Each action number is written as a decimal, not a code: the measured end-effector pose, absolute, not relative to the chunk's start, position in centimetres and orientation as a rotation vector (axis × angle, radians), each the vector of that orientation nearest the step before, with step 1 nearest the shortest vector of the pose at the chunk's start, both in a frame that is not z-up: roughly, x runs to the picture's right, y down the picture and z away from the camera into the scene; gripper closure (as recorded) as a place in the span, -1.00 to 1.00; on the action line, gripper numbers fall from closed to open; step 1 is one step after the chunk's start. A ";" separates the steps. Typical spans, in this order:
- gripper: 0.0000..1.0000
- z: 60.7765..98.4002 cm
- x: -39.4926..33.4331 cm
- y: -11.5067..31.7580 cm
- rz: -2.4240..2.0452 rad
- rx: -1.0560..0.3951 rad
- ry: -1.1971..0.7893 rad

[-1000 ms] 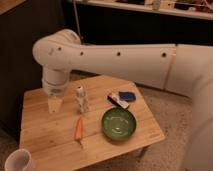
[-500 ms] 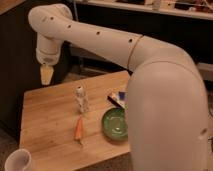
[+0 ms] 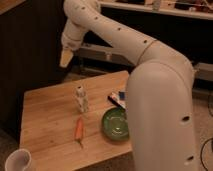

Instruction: Move the arm in a circular motion

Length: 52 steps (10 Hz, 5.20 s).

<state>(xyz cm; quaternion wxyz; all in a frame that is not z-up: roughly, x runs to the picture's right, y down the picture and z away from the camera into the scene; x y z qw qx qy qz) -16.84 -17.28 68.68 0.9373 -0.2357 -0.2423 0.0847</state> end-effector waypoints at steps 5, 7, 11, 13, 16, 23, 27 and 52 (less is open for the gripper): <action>-0.30 70.1 -1.8 -17.4 0.408 -0.397 -0.468; -0.30 69.2 3.0 -15.8 0.483 -0.364 -0.461; -0.30 67.7 11.0 -8.2 0.614 -0.362 -0.423; -0.30 66.0 12.9 -4.1 0.578 -0.372 -0.399; -0.30 60.6 10.7 0.9 0.423 -0.406 -0.330; -0.30 56.4 -8.3 7.1 0.049 -0.577 -0.375; -0.30 56.9 -19.4 4.8 -0.143 -0.583 -0.474; -0.30 62.9 7.8 -3.0 0.570 -0.344 -0.550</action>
